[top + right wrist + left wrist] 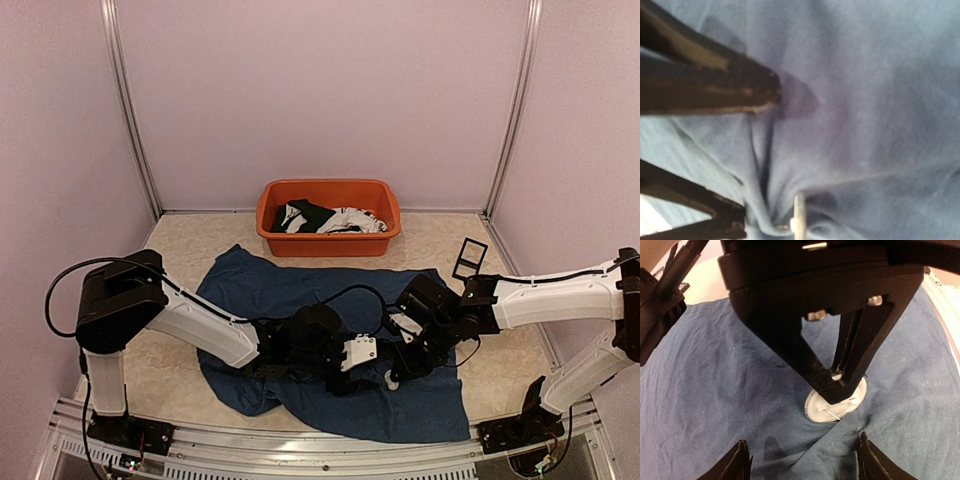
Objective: Pin the brooch onto the clothing
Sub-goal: Position the brooch on the flattened clothing.
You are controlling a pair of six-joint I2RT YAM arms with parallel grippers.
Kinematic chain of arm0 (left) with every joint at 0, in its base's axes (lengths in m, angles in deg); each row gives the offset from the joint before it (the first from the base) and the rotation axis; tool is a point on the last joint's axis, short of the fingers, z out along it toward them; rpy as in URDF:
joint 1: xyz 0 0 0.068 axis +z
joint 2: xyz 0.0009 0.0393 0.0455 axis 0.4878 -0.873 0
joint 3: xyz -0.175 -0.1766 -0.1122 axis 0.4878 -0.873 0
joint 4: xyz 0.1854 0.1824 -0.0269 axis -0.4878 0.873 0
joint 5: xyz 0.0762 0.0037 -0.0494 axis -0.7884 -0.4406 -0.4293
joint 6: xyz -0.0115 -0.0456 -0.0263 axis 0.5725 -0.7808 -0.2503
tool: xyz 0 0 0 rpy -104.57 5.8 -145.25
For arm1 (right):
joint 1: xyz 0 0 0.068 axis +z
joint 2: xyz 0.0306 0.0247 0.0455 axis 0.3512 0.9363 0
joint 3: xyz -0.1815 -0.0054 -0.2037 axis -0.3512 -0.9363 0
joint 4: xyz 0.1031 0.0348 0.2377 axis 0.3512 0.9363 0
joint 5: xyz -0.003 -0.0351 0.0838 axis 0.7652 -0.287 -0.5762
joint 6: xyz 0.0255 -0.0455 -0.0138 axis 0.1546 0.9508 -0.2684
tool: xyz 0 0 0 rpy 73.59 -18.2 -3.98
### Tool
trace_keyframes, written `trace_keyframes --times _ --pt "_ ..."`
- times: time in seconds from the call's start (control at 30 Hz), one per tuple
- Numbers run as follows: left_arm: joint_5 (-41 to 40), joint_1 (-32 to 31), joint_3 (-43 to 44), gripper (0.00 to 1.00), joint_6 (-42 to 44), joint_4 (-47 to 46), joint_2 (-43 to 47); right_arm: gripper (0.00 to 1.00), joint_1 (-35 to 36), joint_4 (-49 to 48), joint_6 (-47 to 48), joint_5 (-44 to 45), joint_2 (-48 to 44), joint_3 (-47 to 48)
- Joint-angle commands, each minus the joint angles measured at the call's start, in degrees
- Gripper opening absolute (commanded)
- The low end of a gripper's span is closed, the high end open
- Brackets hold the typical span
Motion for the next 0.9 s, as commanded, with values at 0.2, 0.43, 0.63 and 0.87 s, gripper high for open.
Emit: trace_keyframes --times 0.2,0.43,0.63,0.87 --pt "1.33 -0.39 2.0 0.63 0.4 3.11 -2.2 0.0 0.74 -0.09 -0.35 -0.91 -1.41 0.45" --pt "1.3 -0.4 2.63 0.54 0.34 3.84 -2.81 0.0 0.78 -0.6 -0.46 -1.7 -1.69 0.75" --pt "1.41 -0.35 3.11 0.48 0.43 4.27 -2.93 0.0 0.72 -1.12 -0.49 -2.39 -1.54 1.19" --pt "2.43 -0.35 3.52 0.53 0.47 5.18 -3.01 0.0 0.74 -1.78 -0.65 -2.9 -1.62 1.63"
